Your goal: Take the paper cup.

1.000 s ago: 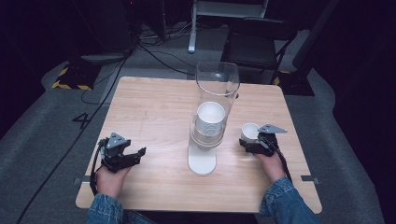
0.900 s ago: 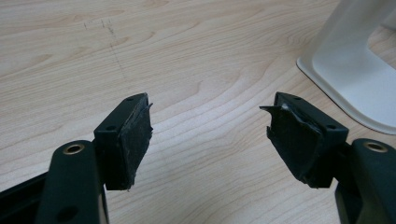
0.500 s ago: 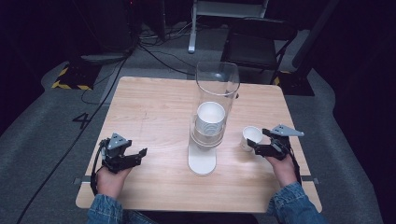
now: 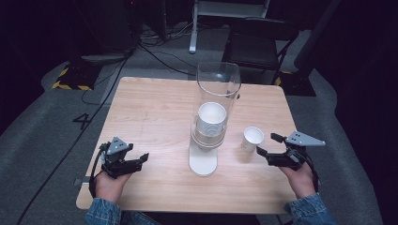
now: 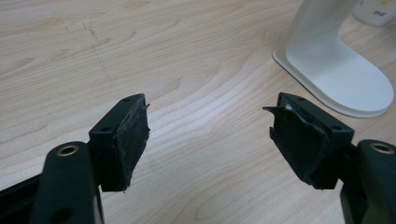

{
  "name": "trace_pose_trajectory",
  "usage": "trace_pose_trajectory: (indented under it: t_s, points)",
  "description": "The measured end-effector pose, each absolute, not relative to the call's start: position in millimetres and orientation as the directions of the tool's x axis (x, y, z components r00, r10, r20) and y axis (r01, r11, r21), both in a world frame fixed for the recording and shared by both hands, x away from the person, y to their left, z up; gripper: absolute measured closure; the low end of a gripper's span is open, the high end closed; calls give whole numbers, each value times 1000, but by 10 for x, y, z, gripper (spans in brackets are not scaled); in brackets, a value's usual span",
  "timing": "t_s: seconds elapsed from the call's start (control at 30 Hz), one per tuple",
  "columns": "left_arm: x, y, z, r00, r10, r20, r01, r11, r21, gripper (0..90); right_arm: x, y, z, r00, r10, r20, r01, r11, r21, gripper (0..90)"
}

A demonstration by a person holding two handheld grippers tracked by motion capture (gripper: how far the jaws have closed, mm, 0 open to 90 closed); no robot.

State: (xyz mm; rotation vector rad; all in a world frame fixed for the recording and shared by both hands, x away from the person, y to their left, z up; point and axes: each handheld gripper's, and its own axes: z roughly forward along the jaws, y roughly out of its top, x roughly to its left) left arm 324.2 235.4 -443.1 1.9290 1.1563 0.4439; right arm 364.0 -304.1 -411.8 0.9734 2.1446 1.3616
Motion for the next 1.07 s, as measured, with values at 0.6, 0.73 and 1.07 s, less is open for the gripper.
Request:
trace_pose_trajectory:
  t_s: [0.6, 0.73, 1.07]
  points:
    - [2966, 2248, -4507, 565, 822, -73, 520, -286, 805, 158, 3268, -3163, -4385, -693, 721, -30, 301, 327, 896, 150]
    - [2970, 2256, -4529, 553, 830, -68, 526, -285, 802, 158, 3282, -3177, -4441, -666, 745, -32, 328, 331, 885, 150]
    - [2989, 2283, -4542, 519, 852, -65, 537, -267, 800, 161, 3339, -3209, -4514, -629, 776, -39, 365, 339, 867, 149]
